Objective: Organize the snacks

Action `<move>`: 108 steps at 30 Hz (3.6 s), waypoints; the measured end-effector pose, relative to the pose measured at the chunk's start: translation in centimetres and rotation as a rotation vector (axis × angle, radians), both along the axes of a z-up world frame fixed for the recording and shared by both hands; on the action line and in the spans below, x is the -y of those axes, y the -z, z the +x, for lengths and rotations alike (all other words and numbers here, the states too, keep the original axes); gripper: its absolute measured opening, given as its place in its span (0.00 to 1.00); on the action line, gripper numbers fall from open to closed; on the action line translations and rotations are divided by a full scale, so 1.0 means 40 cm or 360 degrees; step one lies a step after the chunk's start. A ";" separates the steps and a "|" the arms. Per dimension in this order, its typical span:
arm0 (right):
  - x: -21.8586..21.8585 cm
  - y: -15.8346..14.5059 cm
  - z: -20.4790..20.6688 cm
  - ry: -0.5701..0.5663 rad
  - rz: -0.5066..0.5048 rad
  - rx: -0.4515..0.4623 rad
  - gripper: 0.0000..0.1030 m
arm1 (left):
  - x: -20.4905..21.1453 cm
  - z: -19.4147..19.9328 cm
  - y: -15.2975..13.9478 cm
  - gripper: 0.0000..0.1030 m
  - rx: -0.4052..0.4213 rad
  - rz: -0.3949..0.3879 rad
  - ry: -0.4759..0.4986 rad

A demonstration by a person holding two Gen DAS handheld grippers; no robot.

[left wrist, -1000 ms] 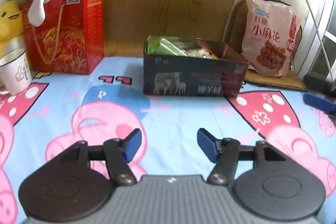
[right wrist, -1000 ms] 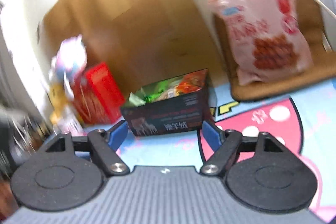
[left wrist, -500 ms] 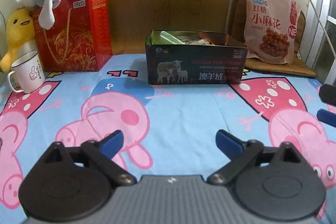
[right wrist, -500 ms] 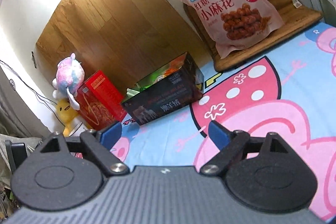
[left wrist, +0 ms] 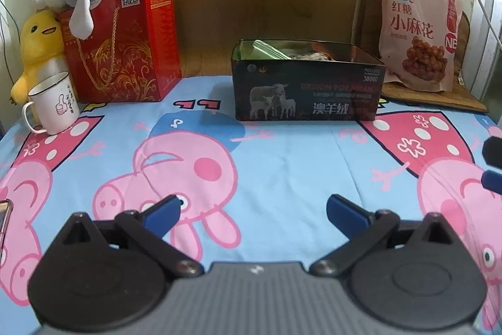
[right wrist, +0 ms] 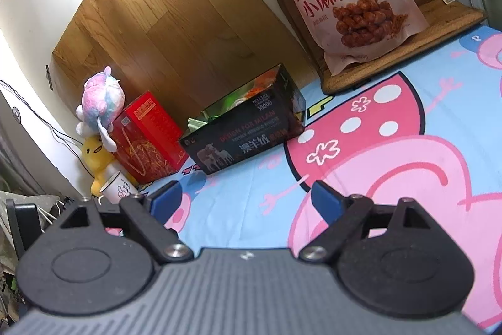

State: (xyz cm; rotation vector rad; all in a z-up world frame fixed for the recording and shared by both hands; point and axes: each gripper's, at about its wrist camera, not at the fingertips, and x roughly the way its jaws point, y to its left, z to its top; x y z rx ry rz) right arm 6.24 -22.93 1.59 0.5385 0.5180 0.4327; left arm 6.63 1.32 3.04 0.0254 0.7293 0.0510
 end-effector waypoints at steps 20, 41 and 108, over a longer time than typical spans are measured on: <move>-0.008 0.007 0.000 -0.0009 -0.0016 -0.0013 0.89 | -0.013 -0.006 -0.005 1.00 0.0115 0.0167 -0.0128; -0.012 0.010 0.003 -0.0013 -0.0024 -0.0022 0.89 | -0.027 0.004 -0.001 1.00 0.0133 0.0326 -0.0231; -0.019 0.018 0.000 -0.0007 -0.0092 -0.0012 0.89 | -0.007 -0.008 0.005 1.00 0.0085 0.0474 -0.0165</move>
